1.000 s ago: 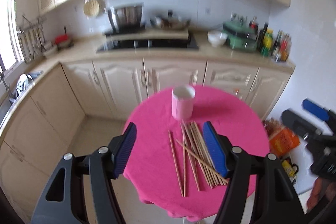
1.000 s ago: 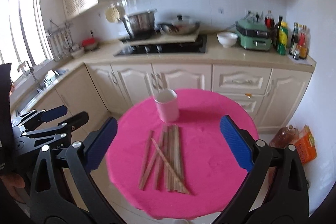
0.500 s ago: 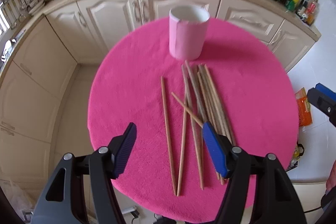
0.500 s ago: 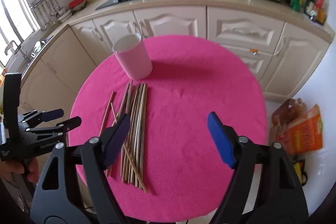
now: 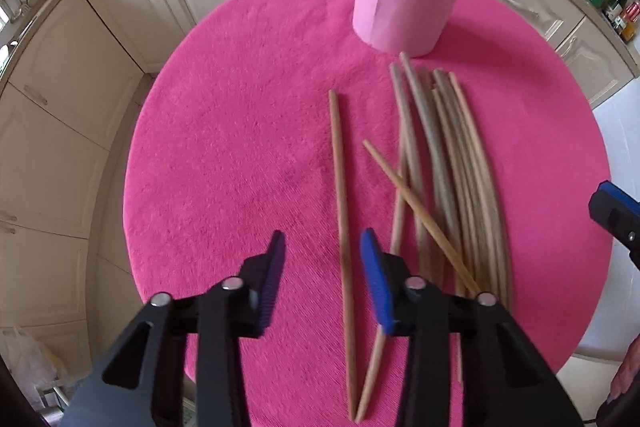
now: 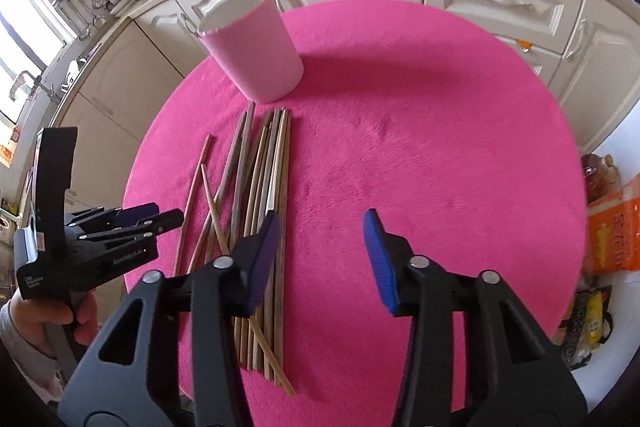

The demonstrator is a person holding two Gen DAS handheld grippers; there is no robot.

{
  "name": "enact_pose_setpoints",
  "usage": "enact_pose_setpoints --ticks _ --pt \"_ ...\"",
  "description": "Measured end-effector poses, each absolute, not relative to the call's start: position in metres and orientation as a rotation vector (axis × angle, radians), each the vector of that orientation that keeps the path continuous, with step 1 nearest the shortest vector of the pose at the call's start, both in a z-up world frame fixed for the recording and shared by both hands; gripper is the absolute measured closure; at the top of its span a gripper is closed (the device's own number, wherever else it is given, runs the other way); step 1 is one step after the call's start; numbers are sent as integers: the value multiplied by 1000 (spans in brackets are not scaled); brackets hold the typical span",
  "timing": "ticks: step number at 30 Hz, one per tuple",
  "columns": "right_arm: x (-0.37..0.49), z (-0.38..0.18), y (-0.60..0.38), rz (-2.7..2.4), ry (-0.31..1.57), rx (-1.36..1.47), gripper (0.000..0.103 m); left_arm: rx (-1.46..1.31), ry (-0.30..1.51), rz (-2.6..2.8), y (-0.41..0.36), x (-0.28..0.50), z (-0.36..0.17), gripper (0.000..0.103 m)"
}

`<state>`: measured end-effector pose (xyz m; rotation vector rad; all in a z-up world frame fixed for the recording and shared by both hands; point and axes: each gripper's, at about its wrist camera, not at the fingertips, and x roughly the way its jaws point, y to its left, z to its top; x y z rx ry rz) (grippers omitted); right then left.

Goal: Organize utensils
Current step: 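Lower the left gripper toward the chopstick pile while the right gripper also descends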

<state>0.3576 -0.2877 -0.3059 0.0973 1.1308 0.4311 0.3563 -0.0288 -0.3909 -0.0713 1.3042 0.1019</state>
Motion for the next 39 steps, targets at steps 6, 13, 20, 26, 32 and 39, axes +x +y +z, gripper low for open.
enact_pose_setpoints --ticks 6,13,20,26,32,39 --pt "372 -331 -263 448 1200 63 69 -39 1306 84 -26 376 -400 79" --pt "377 -347 -250 409 1265 -15 69 -58 1357 89 -16 387 -406 84" --pt "379 -353 -243 395 1291 -45 69 -125 1324 16 -13 390 -393 84" --pt "379 -353 -240 386 1300 -58 69 -87 1356 -11 -27 398 -402 83" --pt "384 -354 -233 377 1326 -55 69 24 1375 -2 -50 409 -412 83" --pt "402 -357 -214 356 1368 -144 69 -56 1380 -6 -37 413 -411 96"
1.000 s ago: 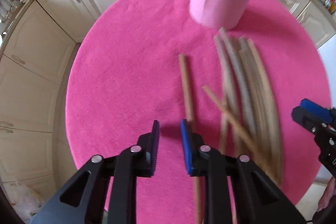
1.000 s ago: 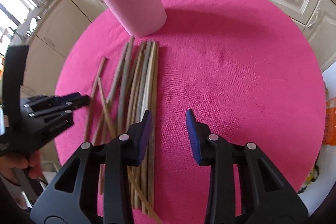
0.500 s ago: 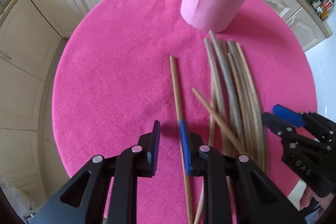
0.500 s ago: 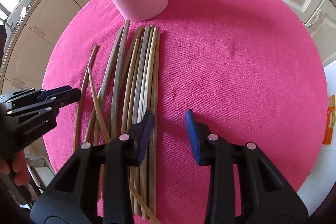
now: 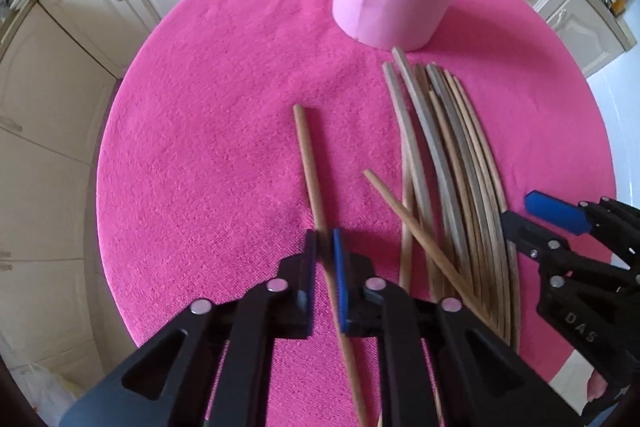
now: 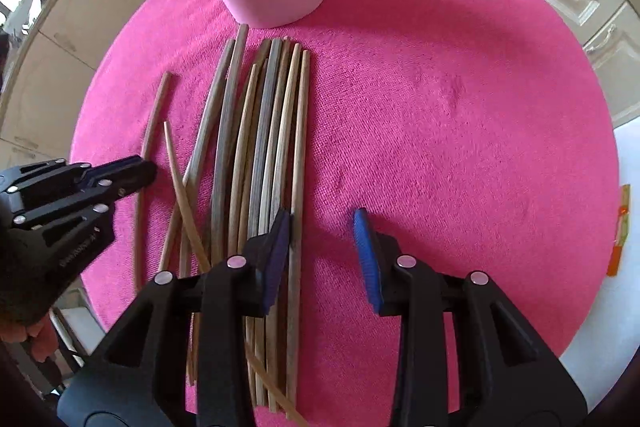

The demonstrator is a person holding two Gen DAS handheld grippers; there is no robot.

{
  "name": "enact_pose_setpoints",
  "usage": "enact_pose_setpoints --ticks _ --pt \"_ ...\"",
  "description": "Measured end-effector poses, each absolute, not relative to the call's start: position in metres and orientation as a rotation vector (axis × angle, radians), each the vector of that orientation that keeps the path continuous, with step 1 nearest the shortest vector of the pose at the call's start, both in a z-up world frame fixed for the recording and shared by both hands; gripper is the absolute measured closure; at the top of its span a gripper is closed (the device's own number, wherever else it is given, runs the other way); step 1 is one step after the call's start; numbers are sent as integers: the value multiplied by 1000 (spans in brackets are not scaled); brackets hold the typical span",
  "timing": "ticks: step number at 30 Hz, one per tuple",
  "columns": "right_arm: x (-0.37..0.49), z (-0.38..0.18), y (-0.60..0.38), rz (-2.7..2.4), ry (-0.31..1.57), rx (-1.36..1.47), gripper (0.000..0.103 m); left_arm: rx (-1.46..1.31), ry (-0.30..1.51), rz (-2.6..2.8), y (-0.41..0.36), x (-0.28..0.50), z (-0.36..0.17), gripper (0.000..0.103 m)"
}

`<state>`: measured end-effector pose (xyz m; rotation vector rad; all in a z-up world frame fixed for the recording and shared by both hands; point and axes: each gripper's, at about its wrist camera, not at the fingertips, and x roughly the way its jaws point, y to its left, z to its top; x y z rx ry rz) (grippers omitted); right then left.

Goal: Organize utensils
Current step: 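Lower the left gripper toward the chopstick pile while the right gripper also descends, then close the left gripper on one wooden chopstick while the right gripper grasps another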

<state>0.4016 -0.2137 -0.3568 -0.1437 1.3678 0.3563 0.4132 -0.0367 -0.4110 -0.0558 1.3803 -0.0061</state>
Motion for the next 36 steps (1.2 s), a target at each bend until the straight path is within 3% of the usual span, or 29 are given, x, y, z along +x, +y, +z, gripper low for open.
enact_pose_setpoints --ticks 4,11,19,36 --pt "408 -358 -202 329 1385 -205 71 -98 1369 -5 -18 407 -408 97" --pt "420 -359 -225 313 1411 -89 96 -165 1288 19 12 399 -386 97" --pt "430 -335 -256 315 1289 105 97 -236 1114 -23 23 393 -341 97" --pt "402 -219 -282 300 880 281 97 -277 673 -252 -10 420 -219 97"
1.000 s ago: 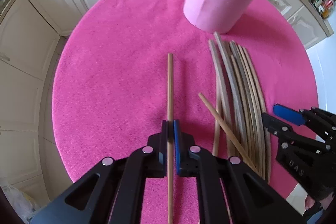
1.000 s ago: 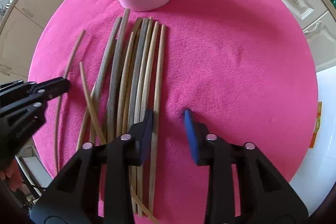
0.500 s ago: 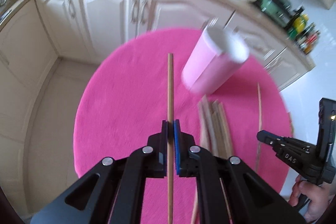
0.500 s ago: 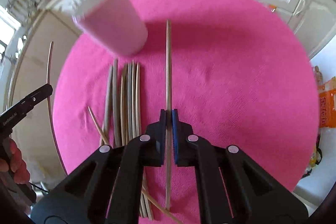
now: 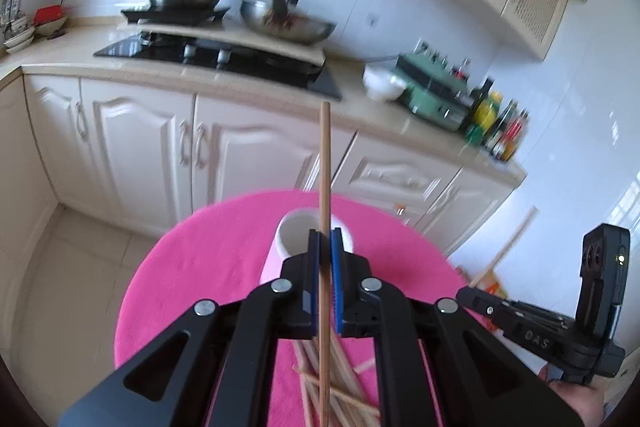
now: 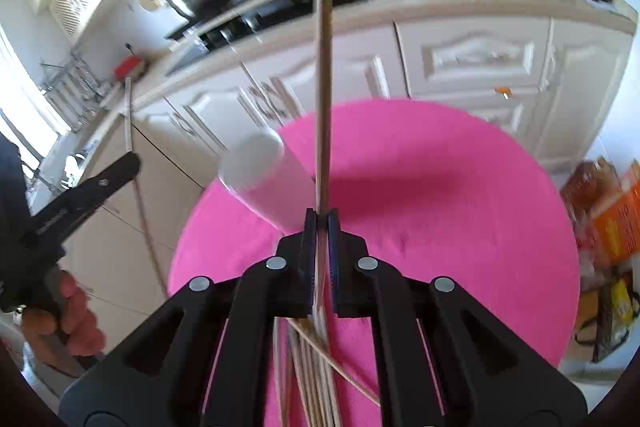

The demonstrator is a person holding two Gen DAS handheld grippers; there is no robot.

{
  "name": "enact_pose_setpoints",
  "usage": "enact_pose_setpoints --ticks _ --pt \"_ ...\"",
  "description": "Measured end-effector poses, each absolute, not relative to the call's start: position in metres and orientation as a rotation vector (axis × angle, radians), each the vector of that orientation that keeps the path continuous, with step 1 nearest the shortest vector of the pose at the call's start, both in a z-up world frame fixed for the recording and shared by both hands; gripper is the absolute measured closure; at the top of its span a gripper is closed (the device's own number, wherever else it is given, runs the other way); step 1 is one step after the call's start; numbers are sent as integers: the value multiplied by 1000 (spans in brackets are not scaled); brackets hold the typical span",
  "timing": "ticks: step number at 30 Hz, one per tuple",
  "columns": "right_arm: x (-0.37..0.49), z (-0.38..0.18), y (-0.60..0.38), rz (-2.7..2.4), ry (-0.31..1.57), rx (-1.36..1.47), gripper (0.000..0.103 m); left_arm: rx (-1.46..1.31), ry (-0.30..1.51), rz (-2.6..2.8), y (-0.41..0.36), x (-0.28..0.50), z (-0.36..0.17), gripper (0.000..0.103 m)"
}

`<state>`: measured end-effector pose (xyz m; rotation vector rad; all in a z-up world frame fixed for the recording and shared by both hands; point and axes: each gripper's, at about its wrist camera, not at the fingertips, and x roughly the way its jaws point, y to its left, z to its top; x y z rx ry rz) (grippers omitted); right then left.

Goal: Organize utensils
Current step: 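Close the left gripper on one wooden chopstick while the right gripper grasps another, then lower the left chopstick into the pink cup and open while the right inserts its chopstick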

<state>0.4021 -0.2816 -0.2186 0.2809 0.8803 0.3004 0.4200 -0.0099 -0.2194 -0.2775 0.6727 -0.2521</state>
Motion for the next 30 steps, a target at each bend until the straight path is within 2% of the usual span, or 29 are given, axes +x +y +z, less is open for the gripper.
enact_pose_setpoints --ticks 16,30 --pt "471 -133 -276 516 741 281 97 -299 466 -145 -28 493 -181 97" --pt "513 -191 -248 571 852 248 97 -274 463 -46 -29 535 -231 97"
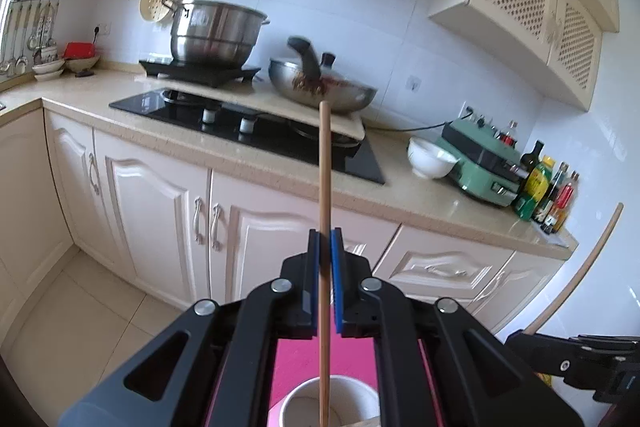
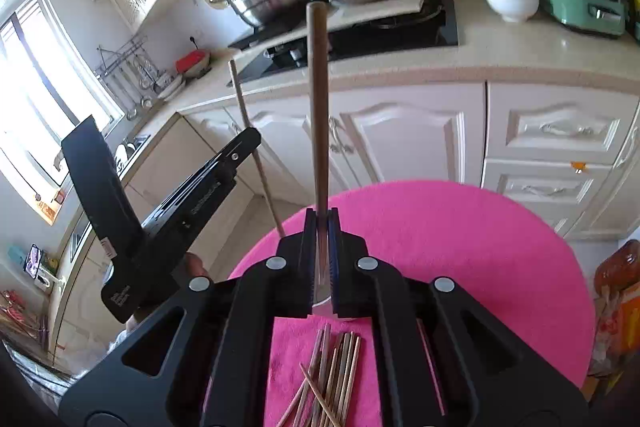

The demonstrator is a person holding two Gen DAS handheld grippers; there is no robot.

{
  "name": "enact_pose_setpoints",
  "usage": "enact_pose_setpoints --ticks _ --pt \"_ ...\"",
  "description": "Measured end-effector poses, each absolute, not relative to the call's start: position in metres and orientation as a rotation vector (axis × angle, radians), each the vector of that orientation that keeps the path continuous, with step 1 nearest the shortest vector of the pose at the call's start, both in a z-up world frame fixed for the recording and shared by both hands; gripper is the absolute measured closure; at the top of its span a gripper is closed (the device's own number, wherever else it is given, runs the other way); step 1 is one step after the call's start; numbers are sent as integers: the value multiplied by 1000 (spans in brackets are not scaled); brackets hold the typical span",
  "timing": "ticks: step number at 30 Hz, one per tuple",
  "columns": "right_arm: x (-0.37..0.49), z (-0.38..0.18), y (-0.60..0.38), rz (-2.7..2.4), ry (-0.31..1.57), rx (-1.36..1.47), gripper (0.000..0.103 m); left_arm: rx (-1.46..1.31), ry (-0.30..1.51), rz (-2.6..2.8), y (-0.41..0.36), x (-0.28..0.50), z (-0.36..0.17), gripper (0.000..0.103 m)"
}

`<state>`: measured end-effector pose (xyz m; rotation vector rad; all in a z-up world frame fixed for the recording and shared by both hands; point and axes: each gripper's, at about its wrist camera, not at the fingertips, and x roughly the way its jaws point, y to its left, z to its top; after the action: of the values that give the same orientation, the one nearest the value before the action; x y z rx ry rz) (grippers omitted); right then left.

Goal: Organize utensils
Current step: 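Lower the left chopstick into the pink cup and open while the right inserts its chopstick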

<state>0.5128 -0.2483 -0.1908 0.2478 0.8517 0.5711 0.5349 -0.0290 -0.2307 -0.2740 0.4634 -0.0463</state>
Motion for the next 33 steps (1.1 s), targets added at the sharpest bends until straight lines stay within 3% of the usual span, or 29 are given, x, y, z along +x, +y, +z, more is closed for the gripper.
enact_pose_setpoints --ticks 26,27,29,33 --pt "504 -225 -227 525 914 250 97 -165 670 -76 -36 496 -263 95" --pt "504 -226 -227 522 913 250 97 -161 673 -77 -36 495 -263 94" --pt "503 -228 -226 515 915 249 97 -152 689 -71 -37 493 -263 78" --pt "500 -231 -222 504 914 242 97 -142 704 -63 -35 487 -260 73"
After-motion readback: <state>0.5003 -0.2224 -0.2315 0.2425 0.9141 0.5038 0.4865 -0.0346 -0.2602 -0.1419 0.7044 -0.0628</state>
